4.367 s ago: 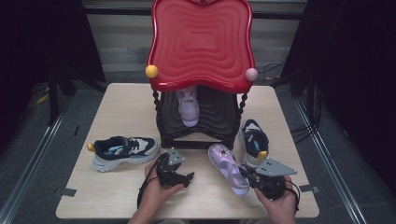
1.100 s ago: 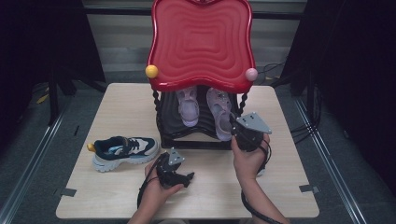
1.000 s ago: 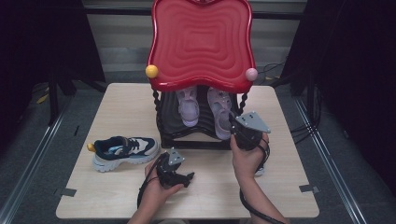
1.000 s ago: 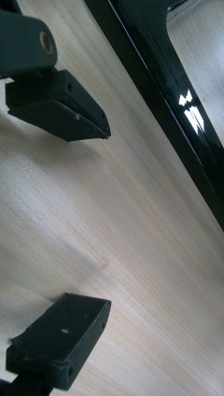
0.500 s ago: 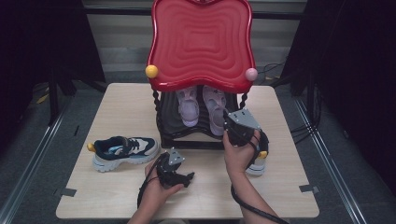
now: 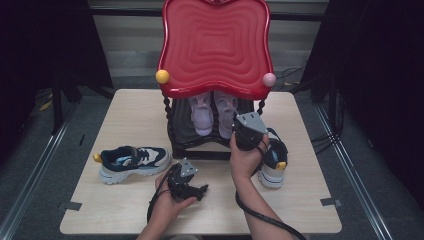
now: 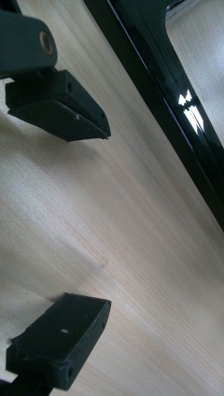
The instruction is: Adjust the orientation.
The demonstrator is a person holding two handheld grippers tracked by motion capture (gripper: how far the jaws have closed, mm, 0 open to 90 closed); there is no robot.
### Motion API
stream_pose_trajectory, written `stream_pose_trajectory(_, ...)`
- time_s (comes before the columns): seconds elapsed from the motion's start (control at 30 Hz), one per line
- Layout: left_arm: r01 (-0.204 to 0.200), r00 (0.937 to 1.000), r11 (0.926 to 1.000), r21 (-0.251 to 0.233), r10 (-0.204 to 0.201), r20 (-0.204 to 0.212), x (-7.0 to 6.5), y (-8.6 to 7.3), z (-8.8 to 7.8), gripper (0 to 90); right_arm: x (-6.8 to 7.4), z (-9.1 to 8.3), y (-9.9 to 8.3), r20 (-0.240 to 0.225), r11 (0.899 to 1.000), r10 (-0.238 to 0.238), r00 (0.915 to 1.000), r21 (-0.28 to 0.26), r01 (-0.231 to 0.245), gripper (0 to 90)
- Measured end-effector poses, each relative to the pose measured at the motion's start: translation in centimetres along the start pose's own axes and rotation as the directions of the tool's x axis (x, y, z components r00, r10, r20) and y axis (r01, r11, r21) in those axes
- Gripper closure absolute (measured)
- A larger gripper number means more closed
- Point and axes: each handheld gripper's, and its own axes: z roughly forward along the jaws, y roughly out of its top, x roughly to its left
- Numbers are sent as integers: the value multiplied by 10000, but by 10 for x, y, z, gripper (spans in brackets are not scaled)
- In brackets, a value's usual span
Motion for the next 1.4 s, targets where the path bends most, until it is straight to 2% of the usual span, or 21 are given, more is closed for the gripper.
stream_pose_trajectory(0.1,85,10000,9999,-62,-85,-9,-1,0,0,144,2,5,1,153,10000,-6,9999,63,5,827)
stream_pose_trajectory(0.23,-2,10000,10000,1,2,-1,0,0,0,144,5,10,-1,267,9998,-89,9996,204,83,827)
stream_pose_trajectory(0.47,-1,10000,10000,-1,1,0,0,0,0,144,7,18,-2,274,9997,154,9995,159,-158,827)
stream_pose_trajectory(0.6,86,10000,9999,-63,-86,-6,-1,0,0,144,9,21,-2,305,9998,109,9995,172,-115,826)
stream_pose_trajectory(0.7,1,10000,10000,-3,-1,1,0,0,0,144,11,22,-2,357,9998,-109,9993,193,102,825)
stream_pose_trajectory(0.87,-9,10000,10000,5,9,-3,0,0,0,144,11,23,-3,413,9996,-188,9990,204,180,820)
stream_pose_trajectory(1.17,-9,10000,10000,5,9,2,0,0,0,144,15,23,-5,160,9997,-134,9998,223,130,807)
stream_pose_trajectory(1.4,-11,10000,10000,20,11,2,0,0,0,144,12,23,-6,-14,9996,-185,9998,210,185,767)
